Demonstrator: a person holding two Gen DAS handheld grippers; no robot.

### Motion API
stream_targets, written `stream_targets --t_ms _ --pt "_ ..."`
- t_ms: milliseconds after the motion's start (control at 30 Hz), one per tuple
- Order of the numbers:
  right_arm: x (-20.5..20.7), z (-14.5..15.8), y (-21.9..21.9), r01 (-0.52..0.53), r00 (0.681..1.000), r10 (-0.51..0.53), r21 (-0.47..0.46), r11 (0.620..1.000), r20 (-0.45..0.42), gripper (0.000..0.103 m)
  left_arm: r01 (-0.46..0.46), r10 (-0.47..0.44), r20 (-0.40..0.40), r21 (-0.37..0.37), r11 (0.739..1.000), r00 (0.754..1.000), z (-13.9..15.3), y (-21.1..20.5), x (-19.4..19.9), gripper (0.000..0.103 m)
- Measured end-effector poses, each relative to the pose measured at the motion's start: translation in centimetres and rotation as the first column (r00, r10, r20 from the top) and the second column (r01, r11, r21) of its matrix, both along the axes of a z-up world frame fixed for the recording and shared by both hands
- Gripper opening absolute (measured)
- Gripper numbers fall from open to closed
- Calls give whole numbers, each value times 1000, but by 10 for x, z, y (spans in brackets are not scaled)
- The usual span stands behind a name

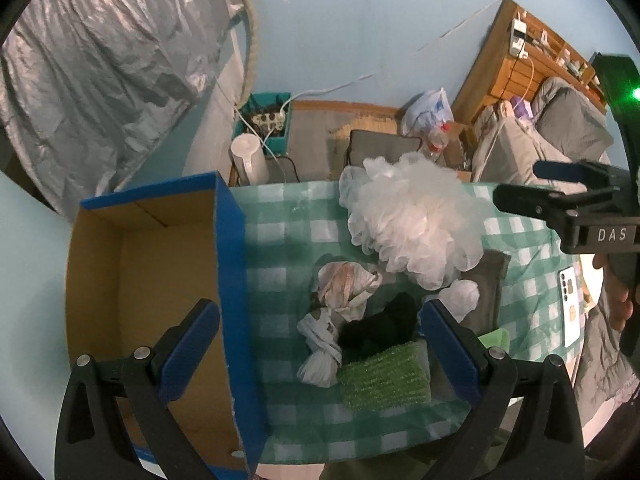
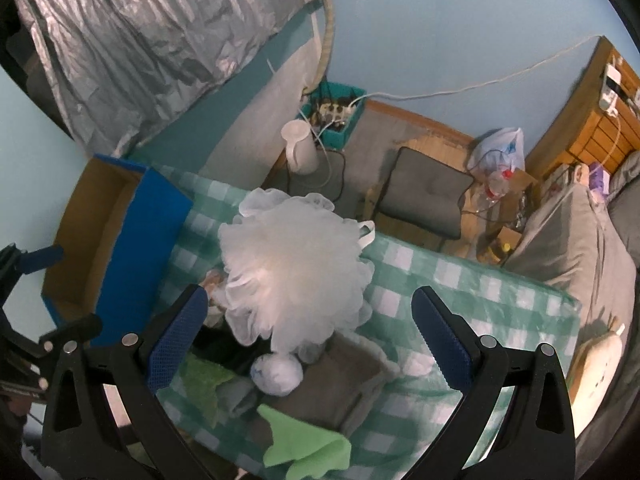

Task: Organize soft objects
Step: 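Lower the right gripper onto the white mesh bath puff and grasp it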

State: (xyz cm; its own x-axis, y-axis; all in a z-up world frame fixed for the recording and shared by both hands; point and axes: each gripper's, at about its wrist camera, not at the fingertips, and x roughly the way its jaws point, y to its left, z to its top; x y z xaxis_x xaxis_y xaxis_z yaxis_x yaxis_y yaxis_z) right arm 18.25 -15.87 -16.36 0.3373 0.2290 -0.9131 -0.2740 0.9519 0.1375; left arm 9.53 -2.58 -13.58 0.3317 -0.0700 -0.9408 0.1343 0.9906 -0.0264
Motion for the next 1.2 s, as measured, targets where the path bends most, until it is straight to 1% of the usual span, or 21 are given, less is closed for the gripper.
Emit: stream_targets --t_ms 167,300,400,567,667,833,1033,1200 --pt "14 -18 12 -46 999 45 -26 999 -25 101 5 -6 -40 -18 1000 999 -22 -3 10 102" --pt "25 -32 22 -77 996 75 -38 996 -41 101 16 -16 -67 -7 1000 998 -37 -6 18 102" --pt "32 -45 29 -86 995 82 -57 995 -64 101 21 -21 -79 -7 1000 997 -43 -6 22 102" --pt "43 -63 36 -96 991 90 -61 993 -102 101 32 -33 -102 -16 999 994 -56 -6 30 102" --pt "47 -74 39 -101 988 91 -72 992 -124 101 35 -35 -123 -2 999 992 -63 -9 32 102" --pt "56 -93 39 -97 981 84 -69 993 -177 101 49 -49 -142 -1 999 989 -72 -17 36 102" --pt "59 -112 42 -105 966 92 -44 994 -240 101 62 -63 -180 -6 998 982 -85 -24 42 102" --pt "60 -123 45 -137 958 120 -45 990 -261 101 75 -75 -210 -5 997 975 -96 -29 44 102"
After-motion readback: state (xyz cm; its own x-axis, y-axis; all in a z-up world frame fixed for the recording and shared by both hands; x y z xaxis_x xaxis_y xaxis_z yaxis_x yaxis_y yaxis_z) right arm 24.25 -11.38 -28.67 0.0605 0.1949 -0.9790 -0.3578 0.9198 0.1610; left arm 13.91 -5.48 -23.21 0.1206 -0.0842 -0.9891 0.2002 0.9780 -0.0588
